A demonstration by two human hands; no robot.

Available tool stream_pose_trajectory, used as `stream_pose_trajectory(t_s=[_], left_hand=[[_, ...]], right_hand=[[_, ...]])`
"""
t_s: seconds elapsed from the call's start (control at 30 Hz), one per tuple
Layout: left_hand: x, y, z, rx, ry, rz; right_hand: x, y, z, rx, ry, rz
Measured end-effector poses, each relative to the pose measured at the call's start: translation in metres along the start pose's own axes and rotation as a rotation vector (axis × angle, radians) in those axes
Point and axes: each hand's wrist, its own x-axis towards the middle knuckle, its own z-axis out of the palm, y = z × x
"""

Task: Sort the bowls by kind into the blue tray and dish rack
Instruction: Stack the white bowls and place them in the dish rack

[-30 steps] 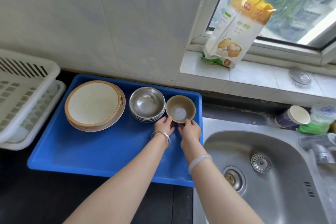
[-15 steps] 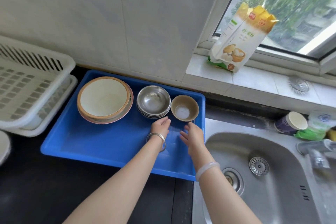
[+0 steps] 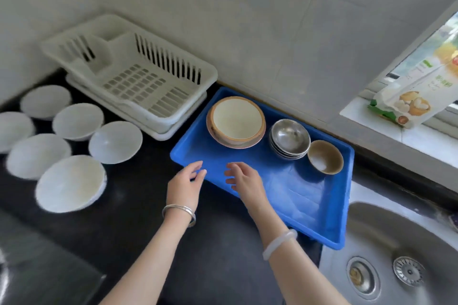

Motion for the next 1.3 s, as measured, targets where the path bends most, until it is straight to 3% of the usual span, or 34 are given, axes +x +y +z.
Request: stream_pose_trajectory(t_s=[0.23,0.37,0.5,0.67,0.77,0.97,1.3], left_hand=[[-0.004,-0.074,-0.113,0.047,0.552,-0.094],[0.003,-0.110,-0.155,0.103,0.700,-0.171],[0.011,-0.137,-0.177,0.057,0.724,-0.268],[0.016,-0.151,-0.186,-0.400,0.690,-0.387],[0.016,-0.155,-0.187,-0.452,0.695,-0.373],[0.019,-0.158,-0.191,-0.688,0.691,-0.382],[0.021,-0.160,-0.200,-0.872,0.661,-0.395]], right_hand=[[0.017,-0.032,0.137,-0.287,-0.261,-0.053],[0.041,-0.050,0.191,-0.402,-0.290,-0.045],[0.062,-0.057,0.224,-0.375,-0.248,0.019],[0.069,-0.062,0.239,-0.088,-0.183,0.156],[0.065,-0.067,0.239,0.035,-0.140,0.187],[0.051,-0.076,0.219,0.064,-0.110,0.093],[0.011,-0.102,0.236,-0.123,-0.224,0.019]])
